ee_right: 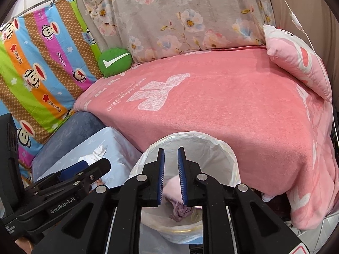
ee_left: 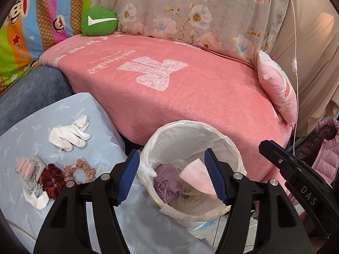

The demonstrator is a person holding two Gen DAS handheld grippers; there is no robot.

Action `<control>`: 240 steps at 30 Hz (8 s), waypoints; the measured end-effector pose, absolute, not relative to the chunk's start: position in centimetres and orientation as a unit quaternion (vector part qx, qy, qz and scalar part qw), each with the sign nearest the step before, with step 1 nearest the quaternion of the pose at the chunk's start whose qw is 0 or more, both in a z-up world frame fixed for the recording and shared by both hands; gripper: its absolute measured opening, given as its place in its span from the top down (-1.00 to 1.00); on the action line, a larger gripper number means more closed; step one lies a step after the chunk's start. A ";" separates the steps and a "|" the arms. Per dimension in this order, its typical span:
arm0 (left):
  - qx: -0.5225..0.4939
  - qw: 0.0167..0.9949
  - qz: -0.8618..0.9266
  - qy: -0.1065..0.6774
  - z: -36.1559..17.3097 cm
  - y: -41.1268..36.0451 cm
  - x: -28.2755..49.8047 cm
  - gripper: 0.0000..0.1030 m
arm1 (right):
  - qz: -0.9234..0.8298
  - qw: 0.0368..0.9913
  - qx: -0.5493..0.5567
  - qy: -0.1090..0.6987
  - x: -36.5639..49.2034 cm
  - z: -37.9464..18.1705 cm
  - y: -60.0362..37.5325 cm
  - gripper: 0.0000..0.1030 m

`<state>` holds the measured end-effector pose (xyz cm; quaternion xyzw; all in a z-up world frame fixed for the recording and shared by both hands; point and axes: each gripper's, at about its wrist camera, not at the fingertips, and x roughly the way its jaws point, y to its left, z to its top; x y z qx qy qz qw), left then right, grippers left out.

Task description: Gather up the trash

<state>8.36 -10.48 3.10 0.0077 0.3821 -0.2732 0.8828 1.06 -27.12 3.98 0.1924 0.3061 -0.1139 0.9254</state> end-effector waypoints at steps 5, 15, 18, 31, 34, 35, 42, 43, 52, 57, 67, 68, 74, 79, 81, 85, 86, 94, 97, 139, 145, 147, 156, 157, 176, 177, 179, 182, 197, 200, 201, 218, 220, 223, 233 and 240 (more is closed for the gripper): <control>0.001 0.887 -0.264 0.379 3.1 -9.5 8.5 -0.18 | -0.109 0.927 0.185 0.306 1.0 4.2 -26.1 0.55; -0.004 0.895 -0.246 0.372 3.2 -7.1 8.1 -0.18 | -0.093 0.929 0.175 0.312 1.0 4.4 -23.8 0.43; -0.009 0.897 -0.236 0.373 3.2 -6.1 8.1 -0.27 | -0.087 0.930 0.169 0.315 1.1 4.4 -22.9 0.43; -0.024 0.907 -0.189 0.377 2.7 -1.7 7.8 -0.33 | -0.054 0.930 0.155 0.328 1.4 4.1 -18.7 0.32; -0.027 0.908 -0.180 0.377 2.5 -0.7 7.7 -0.35 | -0.046 0.930 0.149 0.332 1.5 4.1 -17.7 0.31; -0.029 0.908 -0.178 0.378 2.5 -0.4 7.7 -0.37 | -0.044 0.930 0.147 0.333 1.5 4.1 -17.4 0.31; -0.038 0.910 -0.164 0.379 2.3 1.7 7.6 -0.45 | -0.031 0.930 0.132 0.343 1.6 4.0 -15.3 0.31; -0.039 0.910 -0.162 0.379 2.2 2.0 7.6 -0.45 | -0.030 0.929 0.131 0.344 1.7 4.0 -15.1 0.31; -0.047 0.913 -0.140 0.380 1.7 4.8 7.7 -0.67 | -0.016 0.927 0.115 0.356 2.5 3.6 -12.2 0.20; -0.056 0.913 -0.117 0.386 0.8 7.2 8.3 -0.71 | -0.009 0.924 0.107 0.367 3.0 2.8 -10.5 0.17; -0.069 0.908 -0.069 0.407 -1.6 12.0 10.2 -0.76 | 0.016 0.915 0.091 0.393 5.4 0.4 -6.4 0.10; -0.070 0.907 -0.066 0.409 -1.9 12.4 10.5 -0.76 | 0.019 0.914 0.089 0.395 5.8 0.2 -6.0 0.10; -0.070 0.902 -0.051 0.423 -3.3 13.9 12.5 -0.76 | 0.031 0.908 0.081 0.409 8.2 -1.4 -4.0 0.07; -0.067 0.895 -0.045 0.438 -4.7 14.1 14.9 -0.76 | 0.037 0.904 0.074 0.419 10.5 -2.6 -2.9 0.01; -0.072 0.894 -0.046 0.441 -5.2 14.3 15.7 -0.76 | 0.041 0.902 0.074 0.423 11.4 -3.1 -2.4 0.01; -0.074 0.892 -0.049 0.443 -5.8 14.4 16.9 -0.75 | 0.047 0.897 0.079 0.433 13.0 -4.2 -1.5 0.01; -0.077 0.891 -0.049 0.444 -5.9 14.5 17.1 -0.72 | 0.048 0.895 0.080 0.435 13.3 -4.5 -1.3 0.01; -0.119 0.882 -0.059 0.453 -6.7 15.6 17.7 -0.02 | 0.058 0.885 0.078 0.456 16.0 -7.0 0.5 0.02; -0.123 0.880 -0.074 0.452 -6.5 15.8 17.5 0.39 | 0.064 0.879 0.081 0.466 16.7 -8.0 1.0 0.27; -0.077 0.911 -0.155 0.373 2.5 6.7 9.9 0.74 | 0.017 0.931 0.112 0.348 6.0 3.3 -8.9 0.82; -0.061 0.908 -0.185 0.371 3.1 3.0 9.0 0.73 | -0.014 0.933 0.131 0.336 4.0 3.7 -13.3 0.82; -0.053 0.906 -0.196 0.372 3.1 1.5 8.8 0.73 | -0.026 0.932 0.138 0.333 3.4 3.7 -14.8 0.82; -0.023 0.892 -0.246 0.378 3.0 -4.3 7.5 0.73 | -0.074 0.928 0.166 0.326 0.9 2.9 -20.8 0.82; -0.019 0.891 -0.250 0.379 3.0 -4.8 7.3 0.73 | -0.078 0.927 0.169 0.325 0.6 2.8 -21.4 0.82; 0.020 0.867 -0.310 0.389 2.7 -12.0 6.0 0.73 | -0.137 0.918 0.206 0.310 -2.8 1.9 -27.8 0.82; 0.021 0.866 -0.313 0.389 2.7 -12.3 5.9 0.73 | -0.139 0.918 0.207 0.309 -2.9 1.9 -28.1 0.82; 0.026 0.864 -0.318 0.389 2.6 -12.9 5.8 0.73 | -0.142 0.918 0.208 0.308 -3.0 1.9 -28.4 0.82; 0.028 0.861 -0.325 0.390 2.6 -13.8 5.8 0.72 | -0.147 0.917 0.211 0.306 -3.2 1.9 -29.0 0.82; 0.025 0.851 -0.337 0.402 1.9 -15.5 7.8 0.48 | -0.153 0.916 0.207 0.308 -1.7 1.8 -30.1 0.82; 0.020 0.856 -0.329 0.398 1.9 -15.3 8.2 0.00 | -0.153 0.915 0.207 0.310 -1.2 1.7 -30.2 0.82; 0.020 0.859 -0.324 0.395 1.9 -15.1 8.3 -0.06 | -0.153 0.915 0.207 0.311 -0.9 1.6 -30.2 0.82; -0.001 0.869 -0.281 0.407 0.6 -11.5 10.1 -0.15 | -0.130 0.916 0.190 0.329 2.2 0.7 -28.0 0.80; -0.004 0.870 -0.278 0.408 0.5 -11.0 10.2 -0.15 | -0.128 0.915 0.189 0.331 2.5 0.6 -27.8 0.78; -0.003 0.872 -0.274 0.407 0.3 -10.7 10.3 -0.20 | -0.127 0.916 0.187 0.331 2.7 0.7 -27.6 0.75; -0.004 0.874 -0.265 0.407 0.1 -9.8 10.1 -0.28 | -0.121 0.920 0.179 0.328 2.7 1.4 -26.7 0.75; -0.006 0.877 -0.259 0.405 0.2 -8.9 9.6 -0.28 | -0.111 0.921 0.175 0.329 2.5 1.8 -25.5 0.75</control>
